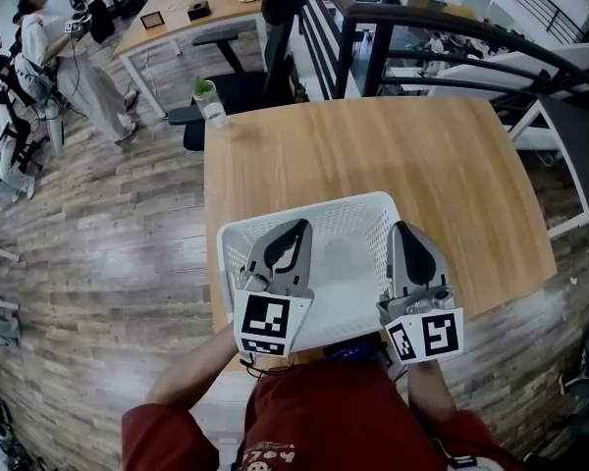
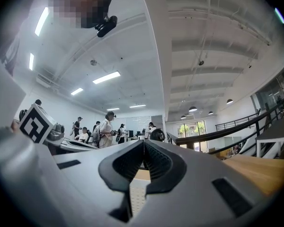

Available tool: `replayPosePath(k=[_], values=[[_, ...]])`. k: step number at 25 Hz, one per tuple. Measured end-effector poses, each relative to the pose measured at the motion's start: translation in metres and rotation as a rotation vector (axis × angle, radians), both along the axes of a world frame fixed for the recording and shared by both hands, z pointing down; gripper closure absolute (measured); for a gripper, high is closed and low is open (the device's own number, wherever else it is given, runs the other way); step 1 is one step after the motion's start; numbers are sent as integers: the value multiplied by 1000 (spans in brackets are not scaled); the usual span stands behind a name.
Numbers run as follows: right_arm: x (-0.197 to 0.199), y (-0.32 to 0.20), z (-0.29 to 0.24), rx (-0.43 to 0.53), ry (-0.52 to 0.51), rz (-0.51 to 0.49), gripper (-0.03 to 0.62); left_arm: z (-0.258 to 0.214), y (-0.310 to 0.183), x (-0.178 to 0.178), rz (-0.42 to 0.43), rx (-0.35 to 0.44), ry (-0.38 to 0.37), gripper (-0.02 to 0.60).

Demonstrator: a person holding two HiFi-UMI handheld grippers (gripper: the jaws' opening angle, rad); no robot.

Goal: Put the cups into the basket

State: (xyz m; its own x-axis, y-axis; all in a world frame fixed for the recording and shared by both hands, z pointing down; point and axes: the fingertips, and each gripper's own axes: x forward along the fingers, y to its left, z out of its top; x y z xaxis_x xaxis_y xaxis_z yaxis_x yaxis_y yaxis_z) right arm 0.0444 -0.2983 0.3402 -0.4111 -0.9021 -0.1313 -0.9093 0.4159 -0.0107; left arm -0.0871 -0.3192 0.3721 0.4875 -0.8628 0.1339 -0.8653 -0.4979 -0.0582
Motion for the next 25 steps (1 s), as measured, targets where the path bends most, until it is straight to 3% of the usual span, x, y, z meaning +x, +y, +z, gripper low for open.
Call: replayPosePath(k=[11,25], values=[[-18,-1,-3,14,18,-35,583,-30,18,-37,-168,128,62,574],[-33,1,-2,28,37,-59,584,-30,23,-57,-253,167,92,574]])
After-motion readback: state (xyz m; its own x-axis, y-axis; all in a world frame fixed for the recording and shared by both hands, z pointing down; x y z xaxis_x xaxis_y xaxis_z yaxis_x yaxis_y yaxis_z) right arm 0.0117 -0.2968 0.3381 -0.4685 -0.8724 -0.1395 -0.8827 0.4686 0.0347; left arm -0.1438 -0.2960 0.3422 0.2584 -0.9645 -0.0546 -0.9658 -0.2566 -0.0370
